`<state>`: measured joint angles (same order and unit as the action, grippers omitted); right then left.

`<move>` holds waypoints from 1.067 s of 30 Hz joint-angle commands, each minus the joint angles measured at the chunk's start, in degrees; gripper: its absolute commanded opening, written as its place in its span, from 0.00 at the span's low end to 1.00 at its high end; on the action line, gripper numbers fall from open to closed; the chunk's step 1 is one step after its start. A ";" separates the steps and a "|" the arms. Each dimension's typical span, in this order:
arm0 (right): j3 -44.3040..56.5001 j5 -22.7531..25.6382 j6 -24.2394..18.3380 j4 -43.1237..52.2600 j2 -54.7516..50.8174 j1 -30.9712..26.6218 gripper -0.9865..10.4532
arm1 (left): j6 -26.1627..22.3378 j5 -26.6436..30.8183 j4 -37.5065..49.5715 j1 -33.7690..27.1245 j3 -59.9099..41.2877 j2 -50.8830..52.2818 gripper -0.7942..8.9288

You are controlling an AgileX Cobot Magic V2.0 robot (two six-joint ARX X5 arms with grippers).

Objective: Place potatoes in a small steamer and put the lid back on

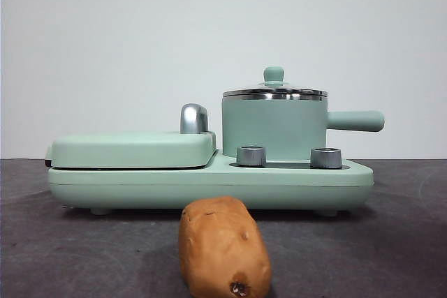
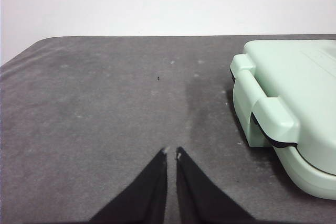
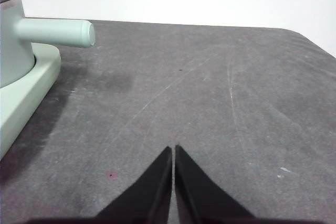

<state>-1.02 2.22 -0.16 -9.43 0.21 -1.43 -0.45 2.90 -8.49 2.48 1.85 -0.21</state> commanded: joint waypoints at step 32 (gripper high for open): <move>-30.23 -12.83 18.78 -15.80 16.79 4.24 0.09 | 19.08 -14.69 -4.59 2.51 27.19 -27.02 0.10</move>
<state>-28.91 -9.65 17.85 -24.29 15.81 2.50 18.70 -10.09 -12.80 4.75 26.20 -25.08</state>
